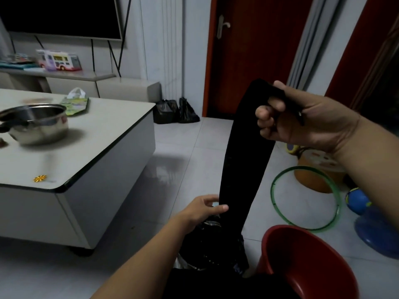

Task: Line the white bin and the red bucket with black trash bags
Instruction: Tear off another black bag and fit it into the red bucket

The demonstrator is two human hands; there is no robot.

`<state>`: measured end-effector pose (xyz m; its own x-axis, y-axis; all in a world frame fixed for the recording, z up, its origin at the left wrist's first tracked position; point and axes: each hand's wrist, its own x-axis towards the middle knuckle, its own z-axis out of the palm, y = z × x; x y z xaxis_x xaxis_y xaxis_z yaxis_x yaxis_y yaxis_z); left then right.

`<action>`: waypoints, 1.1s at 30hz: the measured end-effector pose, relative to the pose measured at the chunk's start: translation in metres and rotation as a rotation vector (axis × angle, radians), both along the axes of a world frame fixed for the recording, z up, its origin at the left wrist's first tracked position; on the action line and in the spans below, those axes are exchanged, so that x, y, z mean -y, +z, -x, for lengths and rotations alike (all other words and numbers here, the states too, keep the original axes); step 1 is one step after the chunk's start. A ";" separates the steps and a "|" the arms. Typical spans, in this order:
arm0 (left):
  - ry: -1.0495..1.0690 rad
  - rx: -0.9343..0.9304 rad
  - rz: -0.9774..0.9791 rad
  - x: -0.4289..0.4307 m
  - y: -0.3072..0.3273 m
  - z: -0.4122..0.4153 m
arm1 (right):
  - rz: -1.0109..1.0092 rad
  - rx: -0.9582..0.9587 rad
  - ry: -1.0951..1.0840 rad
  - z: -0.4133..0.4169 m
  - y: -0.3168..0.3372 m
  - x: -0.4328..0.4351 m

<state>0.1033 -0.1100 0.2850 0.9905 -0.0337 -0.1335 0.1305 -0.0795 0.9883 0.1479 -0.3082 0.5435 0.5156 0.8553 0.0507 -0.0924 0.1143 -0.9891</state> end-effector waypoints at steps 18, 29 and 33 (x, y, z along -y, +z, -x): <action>0.140 0.093 0.140 0.014 0.045 -0.010 | 0.169 0.065 -0.320 -0.015 -0.102 0.015; -0.171 0.148 -0.283 0.011 0.096 -0.008 | 0.463 0.315 -0.112 -0.022 -0.151 0.003; -0.149 0.168 -0.453 0.007 0.113 -0.012 | 0.447 0.337 -0.213 -0.026 -0.162 -0.003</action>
<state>0.1155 -0.1168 0.3979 0.9883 -0.1522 -0.0066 -0.0729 -0.5107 0.8566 0.1738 -0.3051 0.3811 0.6962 0.7109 -0.1001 0.2136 -0.3383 -0.9165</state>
